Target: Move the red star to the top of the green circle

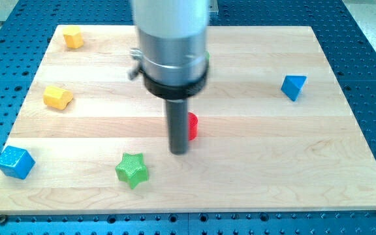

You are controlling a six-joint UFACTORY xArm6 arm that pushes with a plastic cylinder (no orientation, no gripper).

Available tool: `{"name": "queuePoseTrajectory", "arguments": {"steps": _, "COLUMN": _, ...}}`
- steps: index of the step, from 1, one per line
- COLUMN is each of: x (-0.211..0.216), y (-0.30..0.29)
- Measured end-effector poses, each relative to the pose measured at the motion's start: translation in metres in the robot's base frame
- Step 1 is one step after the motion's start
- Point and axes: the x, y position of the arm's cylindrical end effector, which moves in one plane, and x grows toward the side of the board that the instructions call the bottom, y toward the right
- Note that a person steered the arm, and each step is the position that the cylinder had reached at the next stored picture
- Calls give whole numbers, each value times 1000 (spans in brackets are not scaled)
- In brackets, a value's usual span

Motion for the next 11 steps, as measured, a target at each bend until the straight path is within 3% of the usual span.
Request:
{"name": "queuePoseTrajectory", "arguments": {"steps": 1, "x": -26, "y": 8}}
{"name": "queuePoseTrajectory", "arguments": {"steps": 3, "x": -142, "y": -122}}
{"name": "queuePoseTrajectory", "arguments": {"steps": 5, "x": -188, "y": -165}}
{"name": "queuePoseTrajectory", "arguments": {"steps": 6, "x": -261, "y": -150}}
{"name": "queuePoseTrajectory", "arguments": {"steps": 7, "x": -293, "y": -81}}
{"name": "queuePoseTrajectory", "arguments": {"steps": 8, "x": -292, "y": -29}}
{"name": "queuePoseTrajectory", "arguments": {"steps": 9, "x": -251, "y": -55}}
{"name": "queuePoseTrajectory", "arguments": {"steps": 11, "x": -157, "y": -30}}
